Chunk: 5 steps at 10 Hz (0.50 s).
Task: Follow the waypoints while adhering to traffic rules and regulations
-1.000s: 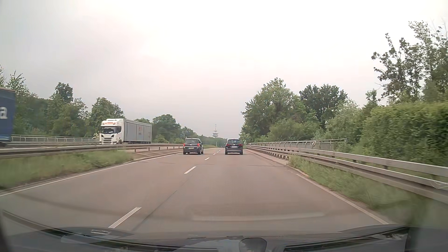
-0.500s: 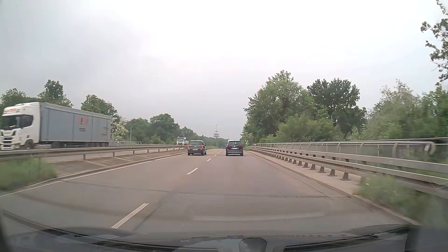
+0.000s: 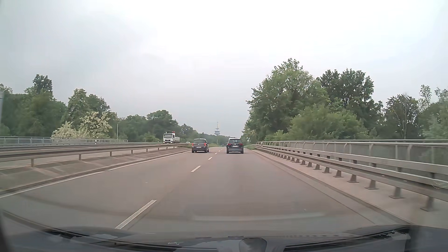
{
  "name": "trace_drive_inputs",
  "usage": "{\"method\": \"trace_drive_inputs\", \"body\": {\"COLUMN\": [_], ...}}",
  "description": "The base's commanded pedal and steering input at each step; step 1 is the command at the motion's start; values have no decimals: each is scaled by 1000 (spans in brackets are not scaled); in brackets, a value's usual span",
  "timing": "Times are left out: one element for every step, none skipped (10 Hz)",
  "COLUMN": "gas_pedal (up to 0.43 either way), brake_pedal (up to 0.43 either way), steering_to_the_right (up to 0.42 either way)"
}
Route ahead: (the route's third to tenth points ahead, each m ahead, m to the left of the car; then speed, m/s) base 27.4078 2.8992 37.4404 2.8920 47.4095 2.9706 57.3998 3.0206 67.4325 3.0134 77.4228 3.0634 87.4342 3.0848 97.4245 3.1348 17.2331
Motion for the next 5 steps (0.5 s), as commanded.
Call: {"method": "trace_drive_inputs", "body": {"gas_pedal": [169, 169, 169, 169, 169], "brake_pedal": [0, 0, 0, 0, 0], "steering_to_the_right": [0, -1, 0, 0, 1]}}
